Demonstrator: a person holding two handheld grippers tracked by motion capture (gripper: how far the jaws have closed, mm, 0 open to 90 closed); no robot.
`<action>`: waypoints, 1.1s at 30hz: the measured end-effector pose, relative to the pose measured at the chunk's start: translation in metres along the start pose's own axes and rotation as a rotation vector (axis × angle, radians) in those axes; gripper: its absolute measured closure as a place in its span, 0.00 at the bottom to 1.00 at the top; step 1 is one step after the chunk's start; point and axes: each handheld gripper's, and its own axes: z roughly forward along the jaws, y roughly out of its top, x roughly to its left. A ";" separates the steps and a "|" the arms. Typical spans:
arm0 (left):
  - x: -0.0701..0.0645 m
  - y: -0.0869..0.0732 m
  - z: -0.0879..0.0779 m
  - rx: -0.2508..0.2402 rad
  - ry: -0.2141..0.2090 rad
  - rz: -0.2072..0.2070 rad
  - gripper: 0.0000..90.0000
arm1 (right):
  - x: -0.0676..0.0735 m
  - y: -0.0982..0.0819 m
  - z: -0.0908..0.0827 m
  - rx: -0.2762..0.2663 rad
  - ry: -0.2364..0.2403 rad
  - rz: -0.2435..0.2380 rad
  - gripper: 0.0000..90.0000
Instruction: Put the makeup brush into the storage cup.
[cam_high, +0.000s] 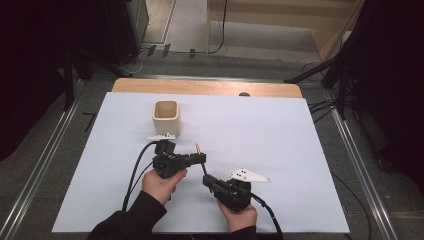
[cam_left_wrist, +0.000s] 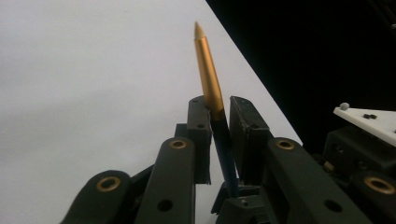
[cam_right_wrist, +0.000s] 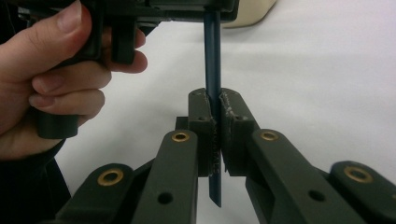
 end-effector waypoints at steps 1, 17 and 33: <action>0.000 0.000 0.000 0.000 -0.012 -0.006 0.89 | 0.000 0.000 0.001 0.002 0.002 -0.005 0.94; 0.003 0.004 -0.004 0.028 -0.065 -0.042 0.93 | 0.006 0.006 -0.001 0.019 -0.008 -0.047 0.77; 0.001 0.014 -0.012 0.115 -0.067 0.090 0.93 | -0.002 0.024 0.006 0.154 0.159 -0.148 0.38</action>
